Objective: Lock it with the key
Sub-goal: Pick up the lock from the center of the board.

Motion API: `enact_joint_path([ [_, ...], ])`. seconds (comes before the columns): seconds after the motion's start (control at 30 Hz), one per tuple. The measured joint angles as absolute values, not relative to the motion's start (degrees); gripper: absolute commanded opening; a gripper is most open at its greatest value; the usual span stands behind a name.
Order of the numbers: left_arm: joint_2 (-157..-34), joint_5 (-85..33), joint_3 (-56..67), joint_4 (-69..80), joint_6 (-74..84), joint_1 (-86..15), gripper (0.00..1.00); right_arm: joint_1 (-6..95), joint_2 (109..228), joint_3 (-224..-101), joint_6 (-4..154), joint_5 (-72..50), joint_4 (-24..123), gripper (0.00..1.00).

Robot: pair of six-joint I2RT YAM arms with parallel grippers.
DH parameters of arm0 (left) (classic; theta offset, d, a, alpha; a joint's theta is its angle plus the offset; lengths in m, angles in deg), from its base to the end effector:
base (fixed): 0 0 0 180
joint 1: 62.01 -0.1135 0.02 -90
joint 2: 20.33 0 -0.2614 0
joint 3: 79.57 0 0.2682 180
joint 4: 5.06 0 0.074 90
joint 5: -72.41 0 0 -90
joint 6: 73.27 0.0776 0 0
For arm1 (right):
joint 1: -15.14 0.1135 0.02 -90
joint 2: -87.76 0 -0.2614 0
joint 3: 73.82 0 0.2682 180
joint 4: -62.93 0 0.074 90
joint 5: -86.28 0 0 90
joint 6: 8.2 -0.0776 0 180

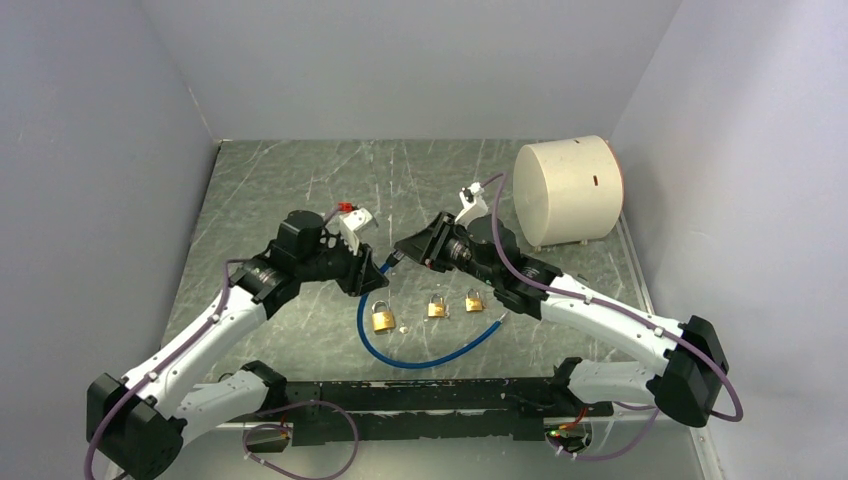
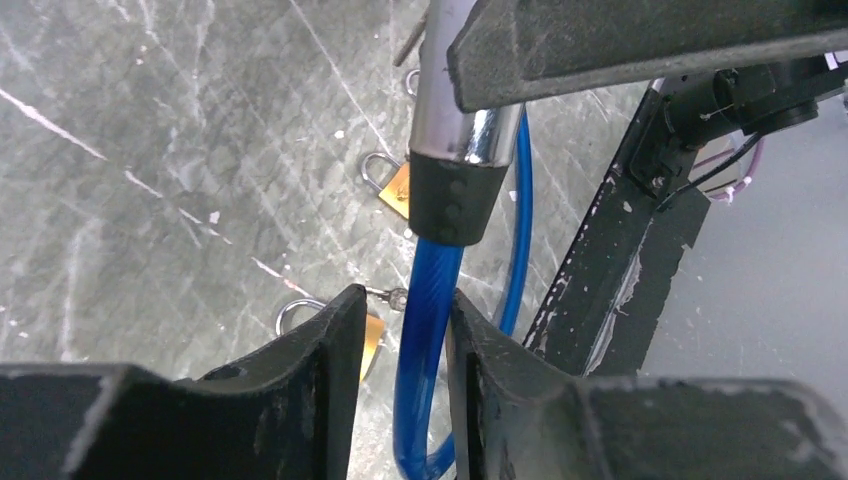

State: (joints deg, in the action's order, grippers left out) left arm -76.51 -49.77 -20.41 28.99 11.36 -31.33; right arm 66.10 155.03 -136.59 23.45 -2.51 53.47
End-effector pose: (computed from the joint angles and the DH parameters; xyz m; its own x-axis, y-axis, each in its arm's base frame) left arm 0.2042 -0.1692 0.2725 -0.5190 0.2158 -0.8271 0.7790 0.5176 -0.3538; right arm 0.2113 0.2580 0.2970 -0.7298 0.4513 -0.5136 -0.2713 0.4983 0.8235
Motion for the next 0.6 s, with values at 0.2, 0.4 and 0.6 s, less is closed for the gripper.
enact_joint_path([
  [0.2, -80.5, -50.7, -19.2, 28.8, 12.3, -28.9, 0.03, 65.8, 154.7, -136.6, 23.1, -1.6, 52.1, 0.18],
  [0.4, -81.1, -49.2, -18.7, 29.4, 12.9, -27.6, 0.03, 65.6, 154.3, -136.5, 22.1, -1.1, 50.5, 0.41],
  [0.6, -81.0, -48.0, -18.7, 29.8, 13.1, -27.4, 0.03, 65.6, 150.8, -133.1, 21.7, -1.5, 51.4, 0.54],
])
